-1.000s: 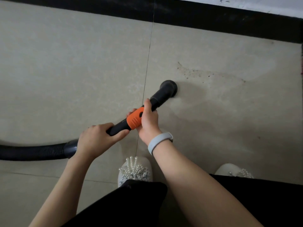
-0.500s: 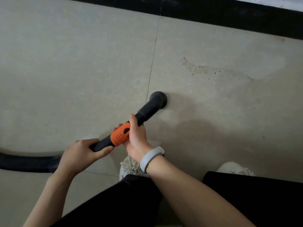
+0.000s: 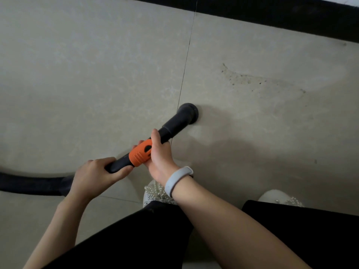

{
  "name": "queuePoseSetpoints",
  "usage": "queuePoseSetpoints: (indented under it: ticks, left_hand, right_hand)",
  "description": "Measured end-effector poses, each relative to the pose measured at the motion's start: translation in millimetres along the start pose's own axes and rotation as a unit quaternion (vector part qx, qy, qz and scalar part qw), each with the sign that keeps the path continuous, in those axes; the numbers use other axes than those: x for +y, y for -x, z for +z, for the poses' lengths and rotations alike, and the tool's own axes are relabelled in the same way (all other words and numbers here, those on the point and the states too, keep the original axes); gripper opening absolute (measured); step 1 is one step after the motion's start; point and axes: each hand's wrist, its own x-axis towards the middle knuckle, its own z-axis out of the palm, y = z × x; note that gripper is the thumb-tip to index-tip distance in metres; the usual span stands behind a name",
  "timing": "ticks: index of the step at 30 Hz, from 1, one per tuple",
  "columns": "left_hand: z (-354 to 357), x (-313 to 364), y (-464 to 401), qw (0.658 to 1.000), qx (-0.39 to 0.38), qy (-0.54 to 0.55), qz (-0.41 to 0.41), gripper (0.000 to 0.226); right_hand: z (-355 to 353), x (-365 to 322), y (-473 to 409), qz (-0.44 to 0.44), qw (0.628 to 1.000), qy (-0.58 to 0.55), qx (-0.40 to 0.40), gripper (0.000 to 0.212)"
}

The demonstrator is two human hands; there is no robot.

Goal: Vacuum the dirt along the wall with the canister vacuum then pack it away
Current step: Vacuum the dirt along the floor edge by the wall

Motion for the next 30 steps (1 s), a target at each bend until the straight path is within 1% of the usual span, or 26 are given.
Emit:
queuePoseSetpoints:
  ticks: [3,8,10,11,13,15,17,20,24,28,30]
  left_hand:
    - [-4,-5,-4,0.999,0.023,0.018,-0.018,0.055]
    - [-7,-5,1,1.000,0.019,-0.002,-0.013,0.052]
    - [-3,-3,2,1.000,0.019,-0.009,-0.015,0.054]
    - [-1,-2,2,1.000,0.024,-0.015,-0.013,0.052]
    - [2,0,-1,0.999,0.032,-0.022,-0.013,0.049]
    - [2,3,-3,0.999,0.031,-0.012,-0.016,0.054]
    - [1,8,-9,0.999,0.032,0.009,-0.014,0.057]
    - [3,20,-22,0.999,0.033,0.028,-0.015,0.052]
    - [11,43,-39,0.999,0.036,0.022,0.007,0.056]
    - [22,69,-49,0.998,0.057,-0.011,0.037,0.052]
    - [24,82,-54,0.996,0.065,-0.014,0.053,0.051]
  right_hand:
    - [13,0,-7,-0.015,0.999,0.038,-0.012,0.020]
    - [10,4,-7,-0.001,0.999,0.038,-0.016,0.021]
    - [5,7,-8,-0.007,0.999,0.039,-0.014,0.023]
    - [4,8,-10,-0.010,0.999,0.042,-0.014,0.024]
    - [2,6,-13,-0.017,0.998,0.057,-0.014,0.027]
    - [5,1,-16,-0.027,0.996,0.085,-0.008,0.029]
    - [12,-7,-21,-0.042,0.992,0.122,0.007,0.028]
    - [20,-24,-28,-0.078,0.983,0.161,0.031,0.024]
    - [15,-49,-35,-0.111,0.980,0.154,0.064,0.025]
    - [6,-73,-42,-0.136,0.968,0.169,0.123,0.041]
    - [3,-87,-46,-0.146,0.963,0.173,0.145,0.044]
